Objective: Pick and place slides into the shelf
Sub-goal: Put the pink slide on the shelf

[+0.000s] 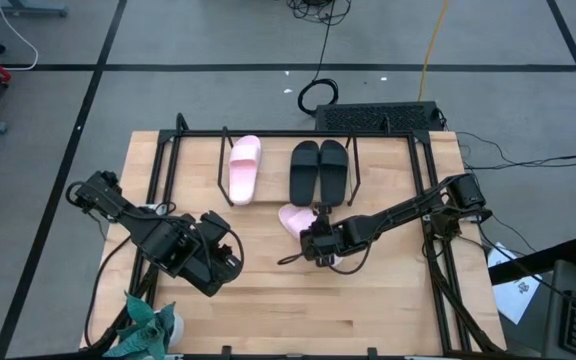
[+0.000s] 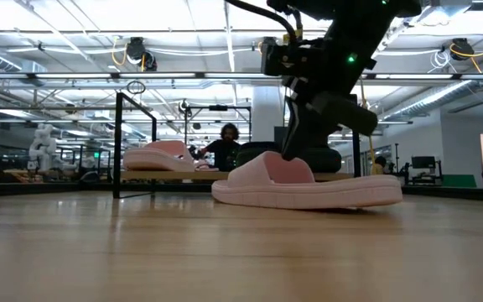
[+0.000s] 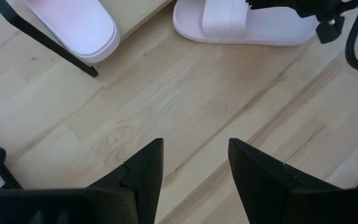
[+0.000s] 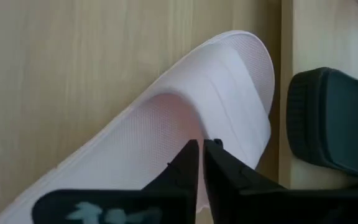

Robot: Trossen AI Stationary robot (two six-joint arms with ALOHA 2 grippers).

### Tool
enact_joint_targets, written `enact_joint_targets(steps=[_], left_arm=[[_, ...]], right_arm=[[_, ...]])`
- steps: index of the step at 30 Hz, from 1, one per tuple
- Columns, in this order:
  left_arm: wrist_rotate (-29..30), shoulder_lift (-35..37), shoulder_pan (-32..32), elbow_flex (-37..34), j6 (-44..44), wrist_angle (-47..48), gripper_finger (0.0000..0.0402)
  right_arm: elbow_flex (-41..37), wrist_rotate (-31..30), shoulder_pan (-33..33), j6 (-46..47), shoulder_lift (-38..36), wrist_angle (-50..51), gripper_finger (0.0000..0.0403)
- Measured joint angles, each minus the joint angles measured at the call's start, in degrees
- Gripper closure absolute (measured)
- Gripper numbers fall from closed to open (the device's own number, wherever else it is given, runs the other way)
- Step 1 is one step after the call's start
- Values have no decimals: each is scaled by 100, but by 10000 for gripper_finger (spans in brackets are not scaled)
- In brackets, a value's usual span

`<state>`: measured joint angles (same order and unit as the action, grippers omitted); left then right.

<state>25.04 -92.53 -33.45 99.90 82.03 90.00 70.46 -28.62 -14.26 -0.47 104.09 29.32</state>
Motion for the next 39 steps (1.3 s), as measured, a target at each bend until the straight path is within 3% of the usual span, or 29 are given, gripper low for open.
enact_joint_targets(steps=[4,9,13,17,31,39], left_arm=[[0,0,0,1,-75,1,220],[-2,0,-16,1,-85,1,220],[-2,0,-77,1,-78,-1,220],[6,0,-107,1,-61,1,220],[50,-2,-103,1,-25,1,220],[50,-2,-103,1,64,-1,220]], right_arm=[[0,15,0,116,0,-2,400],[0,80,-77,150,0,-87,377],[-2,836,-197,260,-22,-17,354],[-2,1087,-359,365,-64,51,326],[504,1078,-448,-449,-166,344,231],[514,1058,-19,-1157,-166,100,211]])
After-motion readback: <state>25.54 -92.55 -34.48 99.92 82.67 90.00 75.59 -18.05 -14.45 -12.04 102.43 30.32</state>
